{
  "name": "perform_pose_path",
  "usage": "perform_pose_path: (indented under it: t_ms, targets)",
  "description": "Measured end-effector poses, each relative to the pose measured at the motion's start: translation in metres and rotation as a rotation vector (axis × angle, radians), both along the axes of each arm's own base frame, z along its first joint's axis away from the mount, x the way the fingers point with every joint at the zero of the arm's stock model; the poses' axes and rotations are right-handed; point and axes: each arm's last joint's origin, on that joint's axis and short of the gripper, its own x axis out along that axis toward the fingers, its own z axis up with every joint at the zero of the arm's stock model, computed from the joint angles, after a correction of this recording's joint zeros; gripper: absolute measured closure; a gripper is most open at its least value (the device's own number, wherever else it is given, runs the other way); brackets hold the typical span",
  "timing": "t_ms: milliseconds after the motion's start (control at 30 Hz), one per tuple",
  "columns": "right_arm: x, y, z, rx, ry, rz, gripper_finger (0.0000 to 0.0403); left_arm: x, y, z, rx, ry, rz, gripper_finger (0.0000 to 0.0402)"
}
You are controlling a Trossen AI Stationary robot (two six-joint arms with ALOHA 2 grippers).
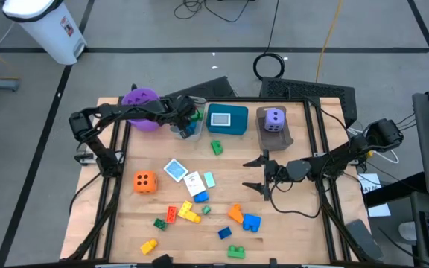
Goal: Pick & Place Toys
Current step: Put the dark green game piece into the gray bin, then put the blue game piece into the gray bin
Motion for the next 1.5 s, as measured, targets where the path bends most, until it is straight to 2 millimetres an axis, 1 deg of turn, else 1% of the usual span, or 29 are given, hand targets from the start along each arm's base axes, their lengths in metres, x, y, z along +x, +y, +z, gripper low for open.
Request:
perform_pose_path:
  t_ms: [233,400,633,833,933,1067,1267,1400,1500]
  targets:
    - [0.0,0.0,0.0,0.0,0.0,0.0,0.0064,0.0,0.0,0.002,0.0,-0.005,-0.001,0.0214]
    - [0.0,0.0,0.0,0.0,0.0,0.0,0.0064,-0.003,-0.002,0.015,0.03,-0.05,-0.009,0.0195]
    - [0.0,0.0,0.0,-0.001,0.003,0.0,0.0064,-0.013,-0.01,0.052,0.099,-0.174,-0.011,0.0193]
    - [0.0,0.0,0.0,-0.001,0.0,0.0,0.0064,-0.02,-0.029,0.088,0.17,-0.303,-0.064,0.0192]
    - [0.0,0.0,0.0,-0.008,0.0,0.0,0.0064,-0.022,-0.04,0.101,0.178,-0.361,-0.142,0.0192]
    - [0.0,0.0,0.002,-0.037,-0.015,0.004,0.0064,-0.017,-0.049,0.109,0.139,-0.463,-0.216,0.0192]
    - [0.001,-0.002,0.005,-0.088,-0.05,0.003,0.0064,-0.004,-0.06,0.115,0.023,-0.646,-0.208,0.0192]
    - [0.002,-0.006,0.006,-0.089,-0.054,-0.015,0.0064,0.003,-0.074,0.12,-0.088,-0.743,-0.352,0.0192]
    - [0.003,-0.011,0.006,-0.094,-0.053,-0.032,0.0064,0.01,-0.094,0.115,-0.143,-0.787,-0.47,0.0192]
